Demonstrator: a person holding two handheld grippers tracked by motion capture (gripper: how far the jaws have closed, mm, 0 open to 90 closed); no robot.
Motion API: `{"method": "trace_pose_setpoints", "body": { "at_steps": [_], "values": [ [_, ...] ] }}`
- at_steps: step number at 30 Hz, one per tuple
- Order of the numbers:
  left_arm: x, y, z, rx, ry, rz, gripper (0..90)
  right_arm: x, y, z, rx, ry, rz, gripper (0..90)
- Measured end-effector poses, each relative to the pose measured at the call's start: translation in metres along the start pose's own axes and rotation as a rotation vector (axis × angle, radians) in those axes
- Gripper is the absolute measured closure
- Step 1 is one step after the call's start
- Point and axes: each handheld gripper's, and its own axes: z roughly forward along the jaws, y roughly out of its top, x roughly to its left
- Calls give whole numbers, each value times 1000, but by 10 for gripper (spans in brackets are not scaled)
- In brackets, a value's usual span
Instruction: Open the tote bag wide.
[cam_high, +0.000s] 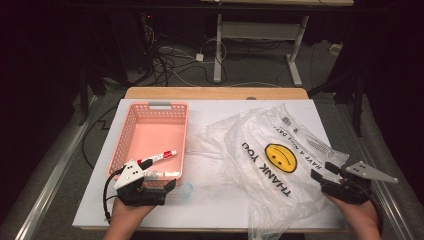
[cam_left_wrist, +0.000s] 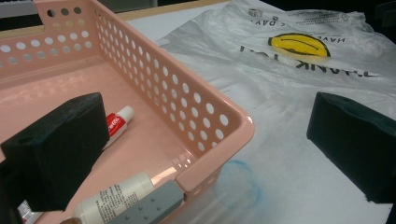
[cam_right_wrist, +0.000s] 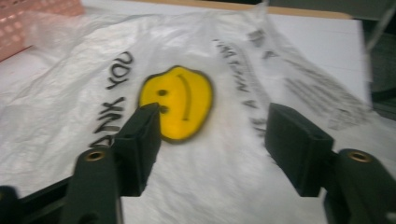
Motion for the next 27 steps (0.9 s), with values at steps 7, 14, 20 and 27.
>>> {"method": "trace_pose_setpoints", "body": {
  "at_steps": [7,14,20,27],
  "values": [
    [-1,0,0,15,0,11,0,29,16,27,16,86,-76,172],
    [-2,-1,1,18,-5,17,0,51,31,55,41,130,-106,111],
    [-2,-1,1,12,-4,21,0,69,40,82,67,156,-123,4],
    [-1,-2,-2,0,-2,12,0,89,45,104,94,199,-146,0]
  ]
}}
